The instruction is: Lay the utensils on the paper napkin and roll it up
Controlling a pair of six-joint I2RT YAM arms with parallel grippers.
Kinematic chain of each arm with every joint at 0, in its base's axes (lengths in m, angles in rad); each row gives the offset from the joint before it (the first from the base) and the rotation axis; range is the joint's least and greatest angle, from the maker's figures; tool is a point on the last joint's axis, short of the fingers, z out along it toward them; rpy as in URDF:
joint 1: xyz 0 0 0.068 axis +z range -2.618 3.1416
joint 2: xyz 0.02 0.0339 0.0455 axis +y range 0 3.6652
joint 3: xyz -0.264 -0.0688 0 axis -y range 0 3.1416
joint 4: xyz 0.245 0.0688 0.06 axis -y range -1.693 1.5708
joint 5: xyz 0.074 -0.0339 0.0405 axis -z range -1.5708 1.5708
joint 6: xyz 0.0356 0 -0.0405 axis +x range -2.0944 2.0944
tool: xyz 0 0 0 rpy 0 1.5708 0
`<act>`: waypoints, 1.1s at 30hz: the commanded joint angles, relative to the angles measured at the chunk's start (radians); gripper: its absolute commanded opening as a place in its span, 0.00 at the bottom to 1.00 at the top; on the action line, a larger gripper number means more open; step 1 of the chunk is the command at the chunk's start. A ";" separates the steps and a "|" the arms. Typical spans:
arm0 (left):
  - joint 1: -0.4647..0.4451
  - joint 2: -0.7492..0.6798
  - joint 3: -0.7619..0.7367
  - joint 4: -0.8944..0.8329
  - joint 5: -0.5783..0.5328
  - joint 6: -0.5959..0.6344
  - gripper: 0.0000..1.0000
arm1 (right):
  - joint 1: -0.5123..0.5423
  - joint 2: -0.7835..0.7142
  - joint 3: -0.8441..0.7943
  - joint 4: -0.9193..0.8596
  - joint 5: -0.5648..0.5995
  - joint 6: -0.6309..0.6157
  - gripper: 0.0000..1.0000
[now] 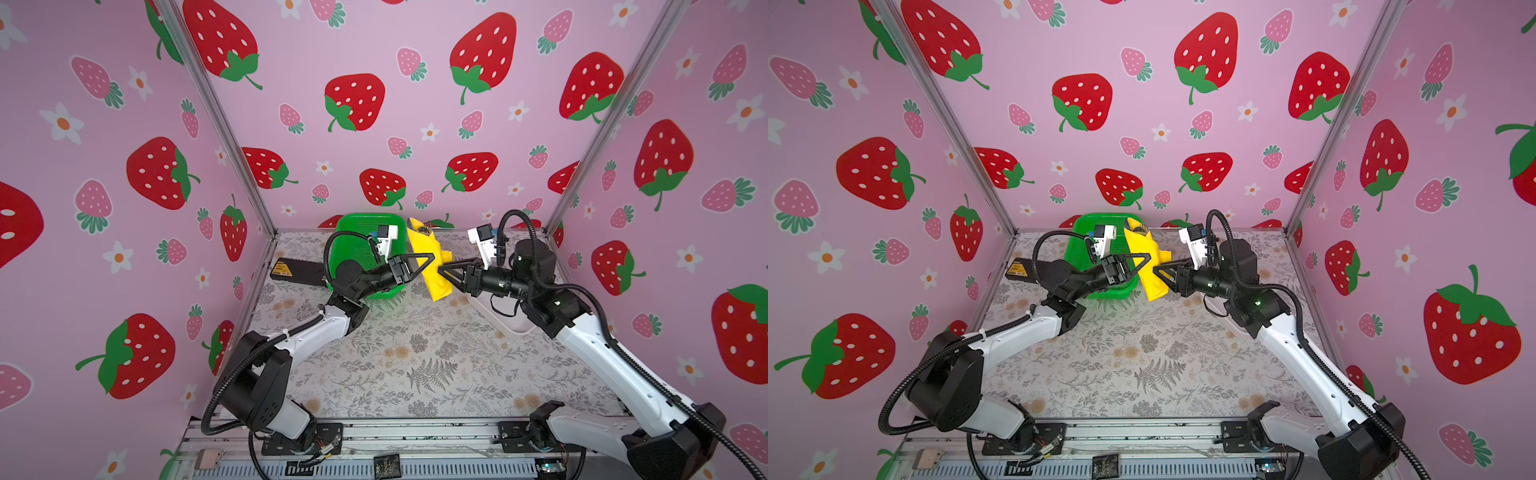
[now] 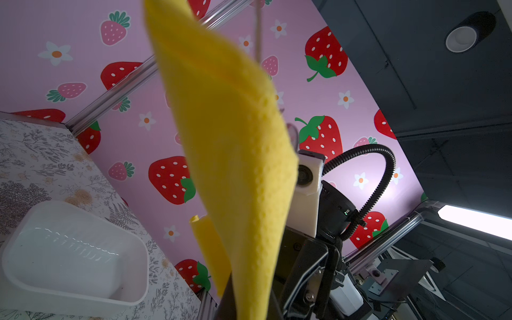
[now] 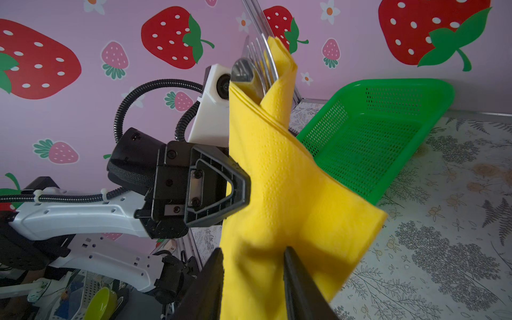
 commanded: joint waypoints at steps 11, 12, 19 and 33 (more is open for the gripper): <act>0.001 -0.027 0.023 0.082 0.009 -0.020 0.00 | 0.003 0.027 -0.048 0.056 -0.099 -0.006 0.37; 0.000 -0.028 0.024 0.083 0.008 -0.022 0.00 | 0.003 0.028 -0.053 0.064 -0.111 -0.002 0.37; 0.000 -0.025 0.029 0.101 0.020 -0.037 0.00 | -0.021 0.040 -0.091 0.180 -0.248 0.067 0.37; -0.001 -0.008 0.056 0.114 0.055 -0.053 0.00 | -0.034 0.089 -0.102 0.309 -0.386 0.145 0.35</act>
